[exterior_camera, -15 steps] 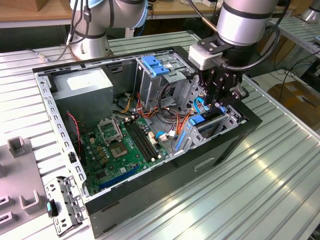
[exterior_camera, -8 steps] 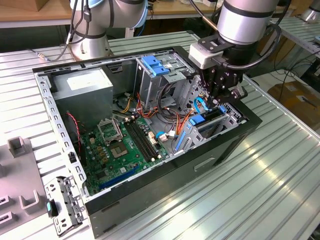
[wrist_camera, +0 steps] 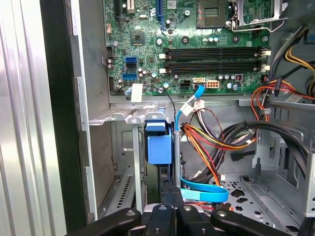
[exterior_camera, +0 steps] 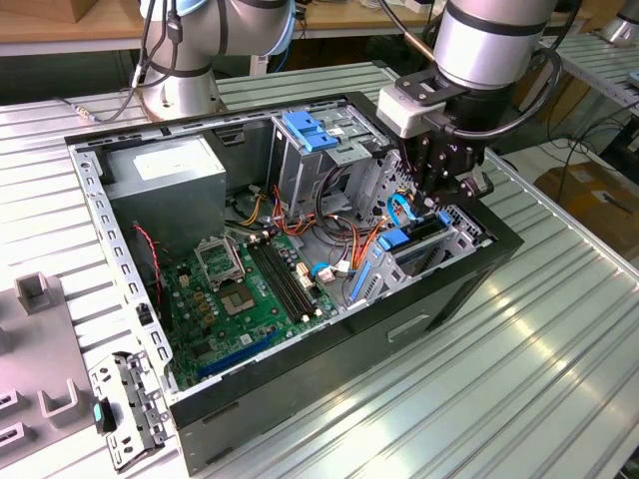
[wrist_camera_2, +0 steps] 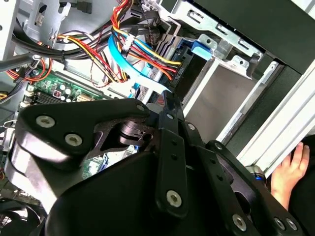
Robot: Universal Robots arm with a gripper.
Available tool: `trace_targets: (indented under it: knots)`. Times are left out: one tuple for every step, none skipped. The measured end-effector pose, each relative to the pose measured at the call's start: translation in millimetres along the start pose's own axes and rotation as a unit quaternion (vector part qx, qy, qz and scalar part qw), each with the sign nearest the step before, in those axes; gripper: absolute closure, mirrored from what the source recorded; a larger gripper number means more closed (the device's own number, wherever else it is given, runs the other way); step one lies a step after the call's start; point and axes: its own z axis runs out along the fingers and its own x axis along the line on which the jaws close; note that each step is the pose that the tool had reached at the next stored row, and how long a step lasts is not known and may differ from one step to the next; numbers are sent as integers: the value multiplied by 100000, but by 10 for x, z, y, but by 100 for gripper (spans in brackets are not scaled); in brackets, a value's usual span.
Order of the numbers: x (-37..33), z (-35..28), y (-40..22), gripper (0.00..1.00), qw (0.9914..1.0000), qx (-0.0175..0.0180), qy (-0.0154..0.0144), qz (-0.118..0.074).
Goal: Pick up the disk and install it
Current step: 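Insert the second disk wire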
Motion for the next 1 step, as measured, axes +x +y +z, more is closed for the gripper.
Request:
trace_targets:
  knots:
    - [0,0,0,89,100000,0,-12,3]
